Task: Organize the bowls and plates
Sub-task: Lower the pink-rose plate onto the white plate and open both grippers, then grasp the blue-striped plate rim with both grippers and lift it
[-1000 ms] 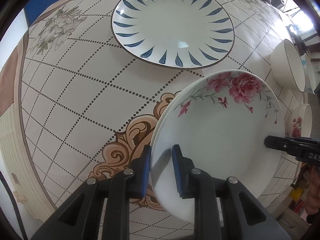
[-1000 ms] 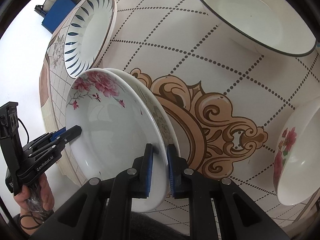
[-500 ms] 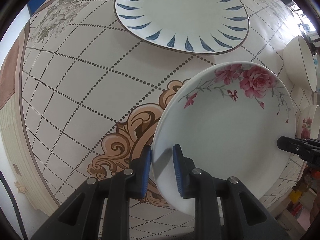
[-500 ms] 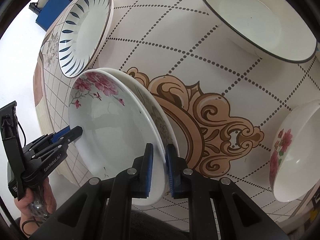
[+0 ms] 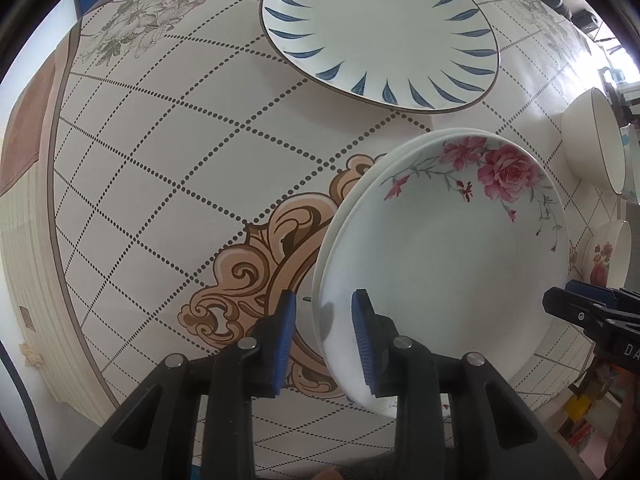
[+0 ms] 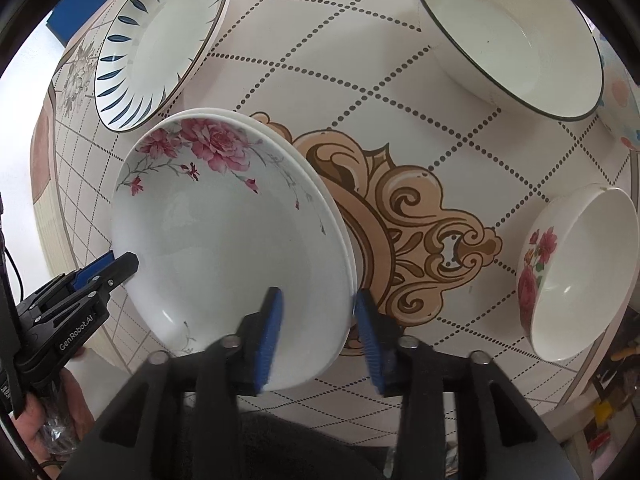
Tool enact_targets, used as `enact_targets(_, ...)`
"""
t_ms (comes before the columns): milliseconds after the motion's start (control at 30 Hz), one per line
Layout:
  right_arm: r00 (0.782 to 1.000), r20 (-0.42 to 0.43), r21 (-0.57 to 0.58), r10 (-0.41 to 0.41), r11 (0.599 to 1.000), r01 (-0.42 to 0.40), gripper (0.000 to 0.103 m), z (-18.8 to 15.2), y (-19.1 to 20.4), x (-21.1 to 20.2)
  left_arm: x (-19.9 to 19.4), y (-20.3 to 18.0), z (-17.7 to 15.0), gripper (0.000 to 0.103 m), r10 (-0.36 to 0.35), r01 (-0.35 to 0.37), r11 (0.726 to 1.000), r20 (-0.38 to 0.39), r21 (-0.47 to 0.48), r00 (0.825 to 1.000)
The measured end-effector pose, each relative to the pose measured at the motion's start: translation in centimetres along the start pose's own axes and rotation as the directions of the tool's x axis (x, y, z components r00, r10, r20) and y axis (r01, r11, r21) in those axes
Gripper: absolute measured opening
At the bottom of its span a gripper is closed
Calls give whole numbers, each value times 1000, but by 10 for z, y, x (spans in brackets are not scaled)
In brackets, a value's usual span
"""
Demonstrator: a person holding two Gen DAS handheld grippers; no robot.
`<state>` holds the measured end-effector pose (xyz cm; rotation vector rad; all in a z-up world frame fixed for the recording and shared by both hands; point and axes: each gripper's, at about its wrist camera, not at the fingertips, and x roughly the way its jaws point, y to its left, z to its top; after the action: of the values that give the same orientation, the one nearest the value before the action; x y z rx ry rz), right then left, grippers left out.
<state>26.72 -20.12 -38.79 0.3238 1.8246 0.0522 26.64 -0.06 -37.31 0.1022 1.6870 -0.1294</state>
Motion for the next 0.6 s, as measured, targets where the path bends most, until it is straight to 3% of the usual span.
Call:
enact_targets(67, 1000, -11, -11, 0, 1000, 0, 54, -1, 2, 0, -5, -2, -4, 27, 4, -5, 1000, 10, 15, 1000)
enact_targets(133, 1000, 0, -17, -15, 1000, 15, 54, -1, 6, -3, -11, -3, -5, 34, 6, -7, 1000, 25, 26, 1000)
enact_targets(200, 1000, 7, -21, -20, 1000, 20, 56, -1, 10, -7, -20, -6, -4, 82, 7, -9, 1000, 51, 29, 999)
enact_targets(233, 1000, 14, -20, -9, 1000, 9, 62, 0, 12, -11, -24, -6, -4, 89, 7, -9, 999, 68, 30, 998)
enact_targets(267, 1000, 23, -19, 3, 1000, -3, 67, 2, 14, -15, -30, -6, -2, 91, 5, -7, 1000, 88, 27, 996)
enact_targets(333, 998, 51, -22, 29, 999, -28, 94, 6, 17, -24, -43, -3, 5, 91, -1, -1, 1000, 120, 12, 993)
enact_targets(500, 986, 160, -48, 43, 998, -35, 98, 33, 32, -60, -76, 14, 41, 92, -31, 39, 998, 186, -41, 982)
enact_targets(600, 967, 248, -67, 54, 997, -39, 98, 62, 41, -85, -87, 21, 85, 92, -24, 43, 996, 211, -84, 977)
